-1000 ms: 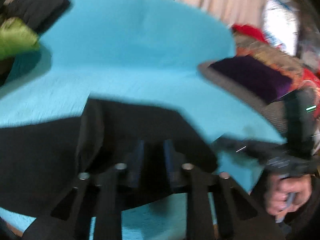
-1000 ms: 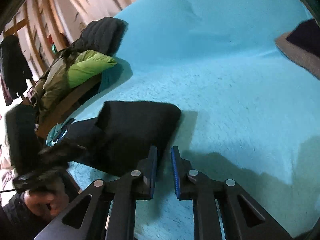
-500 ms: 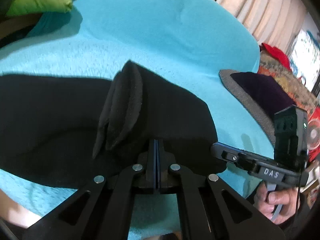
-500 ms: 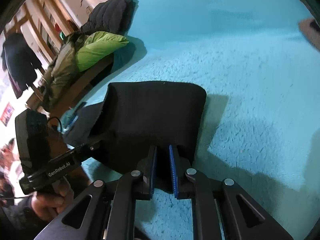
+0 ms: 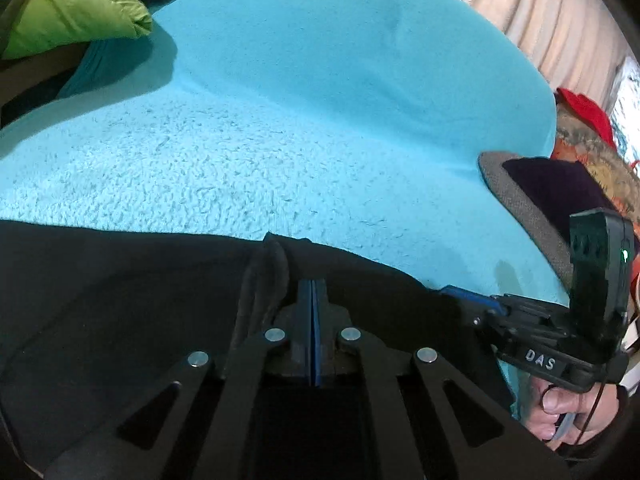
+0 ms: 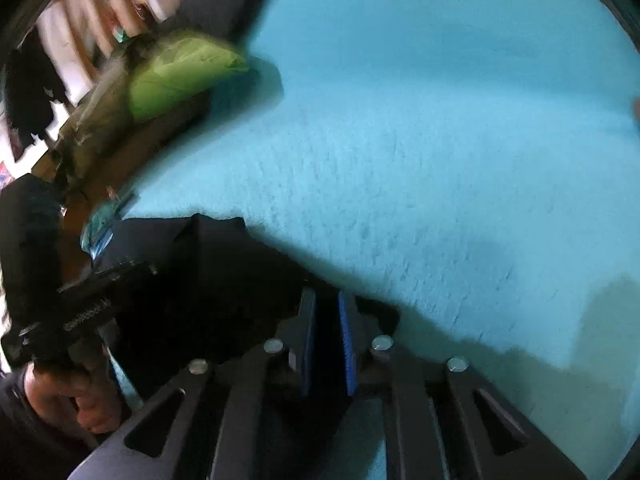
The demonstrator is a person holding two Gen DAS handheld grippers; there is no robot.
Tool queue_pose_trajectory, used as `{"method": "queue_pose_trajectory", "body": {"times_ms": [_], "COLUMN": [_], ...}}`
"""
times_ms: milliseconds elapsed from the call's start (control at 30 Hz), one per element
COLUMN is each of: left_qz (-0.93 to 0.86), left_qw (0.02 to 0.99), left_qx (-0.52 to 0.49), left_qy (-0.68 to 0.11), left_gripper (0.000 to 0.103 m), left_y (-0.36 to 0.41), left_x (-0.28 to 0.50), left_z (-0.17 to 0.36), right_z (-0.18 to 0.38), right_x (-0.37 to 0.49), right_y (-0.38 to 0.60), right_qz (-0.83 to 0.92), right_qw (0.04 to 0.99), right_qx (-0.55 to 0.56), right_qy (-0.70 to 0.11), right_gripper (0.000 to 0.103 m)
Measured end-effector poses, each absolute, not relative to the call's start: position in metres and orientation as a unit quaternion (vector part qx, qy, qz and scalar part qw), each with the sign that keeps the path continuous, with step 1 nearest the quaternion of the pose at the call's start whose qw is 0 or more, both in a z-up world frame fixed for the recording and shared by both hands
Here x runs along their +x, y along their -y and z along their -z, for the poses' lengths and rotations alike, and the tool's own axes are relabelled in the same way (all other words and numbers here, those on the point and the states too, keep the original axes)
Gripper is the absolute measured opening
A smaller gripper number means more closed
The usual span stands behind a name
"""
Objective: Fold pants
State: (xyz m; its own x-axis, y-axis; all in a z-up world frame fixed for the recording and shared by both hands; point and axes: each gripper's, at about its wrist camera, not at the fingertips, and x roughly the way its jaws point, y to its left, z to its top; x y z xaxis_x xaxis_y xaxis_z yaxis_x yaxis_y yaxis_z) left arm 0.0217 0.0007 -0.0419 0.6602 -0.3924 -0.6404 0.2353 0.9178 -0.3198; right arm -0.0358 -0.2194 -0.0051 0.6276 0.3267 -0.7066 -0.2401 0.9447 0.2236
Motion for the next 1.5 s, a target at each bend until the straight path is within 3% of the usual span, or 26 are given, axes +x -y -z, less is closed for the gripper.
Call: {"method": "queue_pose_trajectory", "body": {"times_ms": [333, 467, 533, 633, 800, 933, 1000, 1133, 1200, 1233, 1267, 1300, 1367, 1500], "left_qz": [0.174, 0.209, 0.189, 0.176, 0.171, 0.175, 0.178, 0.171, 0.166, 0.164, 0.161, 0.158, 0.154, 0.156], "left_qw": [0.908, 0.914, 0.912, 0.901, 0.904, 0.904, 0.904, 0.911, 0.915, 0.917, 0.918, 0.920, 0.922, 0.922], "left_qx": [-0.121, -0.103, -0.093, -0.122, -0.105, -0.116, -0.118, -0.106, -0.100, -0.097, -0.093, -0.087, -0.080, -0.082], "left_qy": [-0.361, -0.331, -0.352, -0.377, -0.377, -0.373, -0.370, -0.360, -0.353, -0.351, -0.349, -0.348, -0.346, -0.345], "left_gripper": [0.001, 0.001, 0.001, 0.002, 0.001, 0.001, 0.001, 0.001, 0.001, 0.001, 0.001, 0.001, 0.001, 0.001], "left_y": [-0.002, 0.008, 0.012, -0.001, -0.002, -0.011, -0.011, -0.008, -0.005, -0.004, -0.003, -0.001, 0.001, -0.001], "left_x": [0.013, 0.014, 0.032, 0.045, 0.036, 0.028, 0.028, 0.023, 0.022, 0.021, 0.020, 0.019, 0.018, 0.017], "left_z": [0.037, 0.016, 0.021, 0.048, 0.044, 0.045, 0.045, 0.045, 0.044, 0.044, 0.044, 0.044, 0.043, 0.042], "right_z": [-0.002, -0.027, -0.027, 0.000, 0.000, -0.019, -0.009, -0.004, -0.010, -0.013, -0.014, -0.012, 0.008, 0.012], "right_x": [-0.046, -0.080, -0.095, -0.097, -0.094, -0.117, -0.113, -0.104, -0.098, -0.097, -0.095, -0.091, -0.086, -0.082], "right_y": [0.237, 0.226, 0.214, 0.189, 0.194, 0.197, 0.188, 0.175, 0.170, 0.167, 0.163, 0.158, 0.154, 0.141], "right_qz": [-0.180, -0.158, -0.163, -0.161, -0.164, -0.165, -0.152, -0.109, -0.077, -0.067, -0.058, -0.042, -0.014, 0.016], "right_qw": [0.907, 0.940, 0.943, 0.925, 0.925, 0.940, 0.928, 0.917, 0.907, 0.903, 0.899, 0.893, 0.867, 0.873], "right_qx": [0.123, 0.055, 0.027, -0.021, 0.011, 0.037, 0.024, 0.010, 0.034, 0.048, 0.055, 0.055, 0.068, 0.064], "right_qy": [-0.361, -0.296, -0.288, -0.344, -0.342, -0.298, -0.338, -0.384, -0.412, -0.422, -0.431, -0.445, -0.494, -0.483], "right_gripper": [0.015, 0.017, 0.017, 0.015, 0.014, 0.018, 0.028, 0.030, 0.037, 0.054, 0.084, 0.098, 0.103, 0.103]}}
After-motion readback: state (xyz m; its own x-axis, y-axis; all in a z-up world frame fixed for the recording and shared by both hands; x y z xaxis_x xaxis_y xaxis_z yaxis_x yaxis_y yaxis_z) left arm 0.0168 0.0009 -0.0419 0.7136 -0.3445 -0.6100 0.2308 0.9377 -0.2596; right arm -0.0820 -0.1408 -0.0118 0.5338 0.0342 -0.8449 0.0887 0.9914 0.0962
